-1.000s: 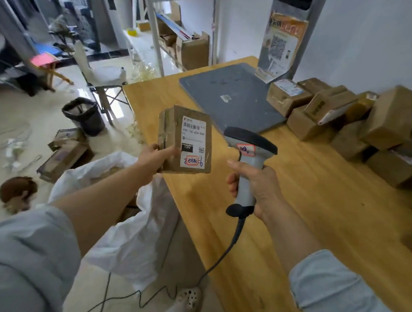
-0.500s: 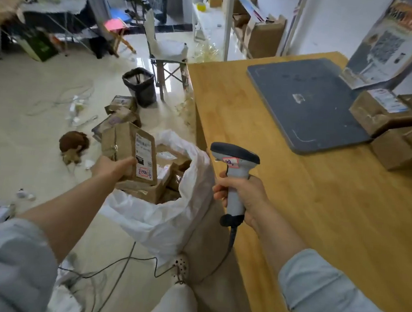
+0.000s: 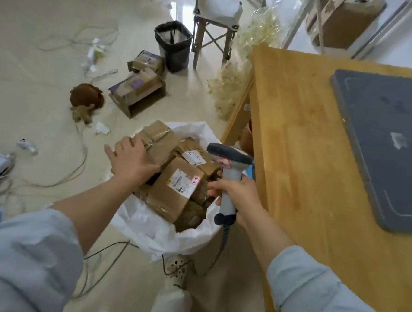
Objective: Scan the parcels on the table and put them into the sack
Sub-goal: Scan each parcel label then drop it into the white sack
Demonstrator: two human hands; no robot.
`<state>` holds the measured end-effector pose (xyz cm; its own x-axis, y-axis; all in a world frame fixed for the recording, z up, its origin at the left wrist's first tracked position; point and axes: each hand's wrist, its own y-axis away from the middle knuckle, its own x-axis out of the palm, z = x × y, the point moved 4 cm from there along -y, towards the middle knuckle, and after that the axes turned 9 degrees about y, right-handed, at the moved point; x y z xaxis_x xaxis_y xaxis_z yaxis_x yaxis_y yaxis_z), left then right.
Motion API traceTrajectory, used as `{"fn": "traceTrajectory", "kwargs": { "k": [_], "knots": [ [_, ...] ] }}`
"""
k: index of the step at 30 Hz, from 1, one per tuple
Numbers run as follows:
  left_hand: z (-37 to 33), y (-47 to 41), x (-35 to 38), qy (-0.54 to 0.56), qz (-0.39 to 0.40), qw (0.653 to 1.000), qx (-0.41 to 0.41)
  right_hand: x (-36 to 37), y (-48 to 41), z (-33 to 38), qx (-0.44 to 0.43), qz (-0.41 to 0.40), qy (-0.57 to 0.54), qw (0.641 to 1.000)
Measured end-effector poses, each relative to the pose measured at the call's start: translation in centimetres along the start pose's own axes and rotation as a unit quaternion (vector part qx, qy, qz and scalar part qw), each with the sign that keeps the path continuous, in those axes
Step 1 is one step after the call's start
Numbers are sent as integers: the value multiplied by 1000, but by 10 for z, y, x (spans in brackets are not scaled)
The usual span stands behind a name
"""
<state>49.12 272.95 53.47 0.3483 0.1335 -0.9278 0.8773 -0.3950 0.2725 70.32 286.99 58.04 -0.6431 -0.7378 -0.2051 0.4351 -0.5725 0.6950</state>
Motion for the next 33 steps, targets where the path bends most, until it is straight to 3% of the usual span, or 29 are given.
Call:
{"fn": "traceTrajectory", "kwargs": {
  "k": [5, 8, 11, 14, 17, 21, 24, 28, 30, 33],
  "knots": [
    [1, -25, 30, -19, 77, 996, 29, 40, -53, 24, -3, 4, 46, 999],
    [11, -35, 50, 105, 100, 989, 0, 69, -81, 39, -25, 23, 57, 998],
    [33, -48, 45, 265, 10, 960, -83, 95, -99, 50, -42, 59, 105, 992],
    [67, -73, 38, 243, -38, 956, -159, 119, -113, 55, -52, 99, 141, 984],
    [97, -98, 50, 249, 20, 934, -254, 141, -127, 54, -63, 133, 169, 975],
    [107, -109, 72, 360, 118, 857, -349, 172, -138, 48, -72, 186, 214, 956],
    [120, -107, 82, 353, 146, 861, -336, 184, -143, 45, -73, 221, 232, 944],
    [139, -119, 63, 372, 46, 883, -281, 193, -150, 33, -30, 232, 238, 943],
    [155, -122, 45, 387, -8, 881, -272, 202, -153, 26, 7, 224, 207, 952],
    [178, -110, 37, 419, -2, 857, -299, 215, -153, 21, 32, 206, 153, 966]
  ]
}}
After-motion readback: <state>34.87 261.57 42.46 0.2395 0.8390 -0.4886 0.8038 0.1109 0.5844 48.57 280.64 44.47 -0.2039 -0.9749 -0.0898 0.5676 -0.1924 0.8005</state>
